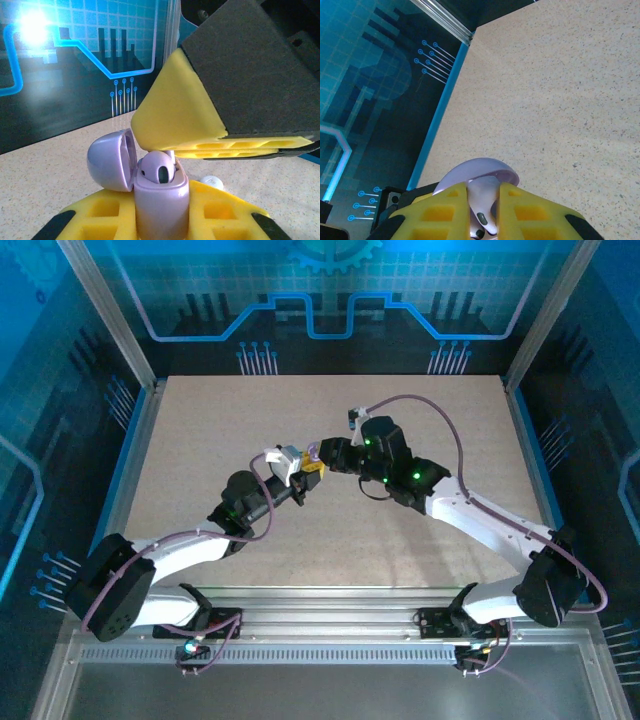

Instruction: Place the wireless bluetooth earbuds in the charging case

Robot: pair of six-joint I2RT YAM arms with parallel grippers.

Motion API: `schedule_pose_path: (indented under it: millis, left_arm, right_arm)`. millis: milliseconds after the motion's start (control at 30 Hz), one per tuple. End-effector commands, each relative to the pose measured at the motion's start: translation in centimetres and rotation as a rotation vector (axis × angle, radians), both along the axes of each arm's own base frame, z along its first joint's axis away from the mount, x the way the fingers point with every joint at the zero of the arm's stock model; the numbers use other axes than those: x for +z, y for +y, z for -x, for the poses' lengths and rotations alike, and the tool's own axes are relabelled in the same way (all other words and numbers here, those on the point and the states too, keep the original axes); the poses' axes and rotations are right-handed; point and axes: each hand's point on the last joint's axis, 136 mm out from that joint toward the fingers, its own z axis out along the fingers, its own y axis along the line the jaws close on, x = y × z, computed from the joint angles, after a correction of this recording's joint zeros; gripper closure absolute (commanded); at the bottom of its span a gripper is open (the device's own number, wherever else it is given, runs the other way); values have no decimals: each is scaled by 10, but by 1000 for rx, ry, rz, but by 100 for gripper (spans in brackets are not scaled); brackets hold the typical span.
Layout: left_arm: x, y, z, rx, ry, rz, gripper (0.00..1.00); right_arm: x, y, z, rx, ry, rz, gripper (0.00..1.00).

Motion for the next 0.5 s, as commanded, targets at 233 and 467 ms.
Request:
schedule_pose_path:
  millis: [233, 467]
  left_arm:
    - [38, 4, -1, 23, -86, 87, 84]
    - [38, 4, -1, 22, -85, 84, 84]
  right_arm:
    - [-4, 4, 11, 32, 21, 2, 78]
    - [2, 3, 13, 33, 12, -10, 75]
